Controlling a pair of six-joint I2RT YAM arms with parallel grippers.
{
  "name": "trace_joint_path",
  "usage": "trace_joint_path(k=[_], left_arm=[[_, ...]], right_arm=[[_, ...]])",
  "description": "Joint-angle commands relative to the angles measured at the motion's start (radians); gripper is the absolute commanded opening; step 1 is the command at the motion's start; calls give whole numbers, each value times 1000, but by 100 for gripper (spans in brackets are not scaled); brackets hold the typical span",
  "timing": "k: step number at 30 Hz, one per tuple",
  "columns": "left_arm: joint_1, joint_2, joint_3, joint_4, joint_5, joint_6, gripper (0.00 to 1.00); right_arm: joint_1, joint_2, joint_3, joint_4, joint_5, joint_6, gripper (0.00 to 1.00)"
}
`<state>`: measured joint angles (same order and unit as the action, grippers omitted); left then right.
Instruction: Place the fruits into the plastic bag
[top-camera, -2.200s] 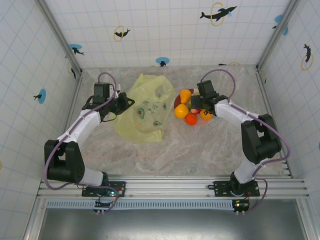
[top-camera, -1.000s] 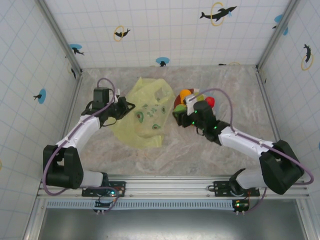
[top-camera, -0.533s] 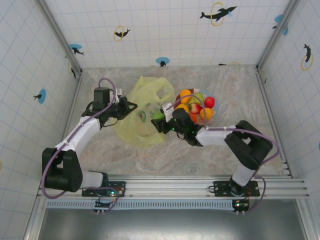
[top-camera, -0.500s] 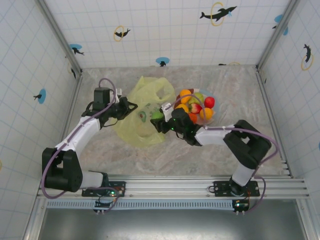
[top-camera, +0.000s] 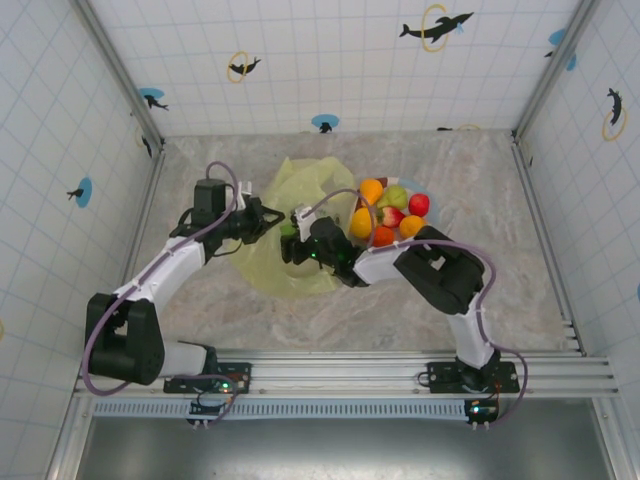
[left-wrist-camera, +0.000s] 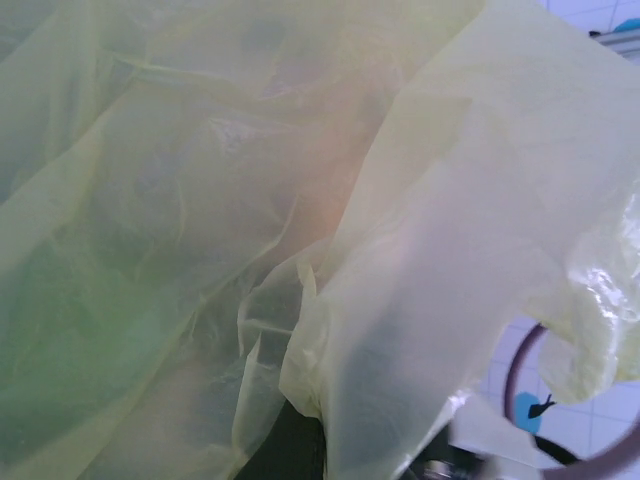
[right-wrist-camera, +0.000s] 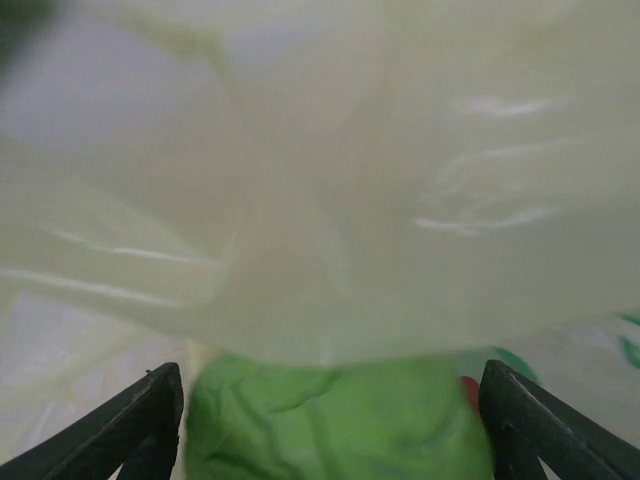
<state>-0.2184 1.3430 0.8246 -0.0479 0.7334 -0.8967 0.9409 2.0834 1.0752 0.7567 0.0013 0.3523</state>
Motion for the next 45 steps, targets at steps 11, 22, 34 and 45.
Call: trace_joint_path(k=[11, 22, 34, 45], left_arm=[[-14, 24, -35, 117, 20, -73, 0], [-2, 76, 10, 51, 7, 25, 0], [40, 137, 81, -53, 3, 174, 0], [42, 147, 86, 17, 39, 96, 0]], right_arm=[[-5, 72, 104, 52, -93, 202, 88], [-37, -187, -80, -154, 47, 36, 89], [-55, -488, -205, -385, 123, -157, 88], [-152, -812, -314, -671, 99, -206, 88]])
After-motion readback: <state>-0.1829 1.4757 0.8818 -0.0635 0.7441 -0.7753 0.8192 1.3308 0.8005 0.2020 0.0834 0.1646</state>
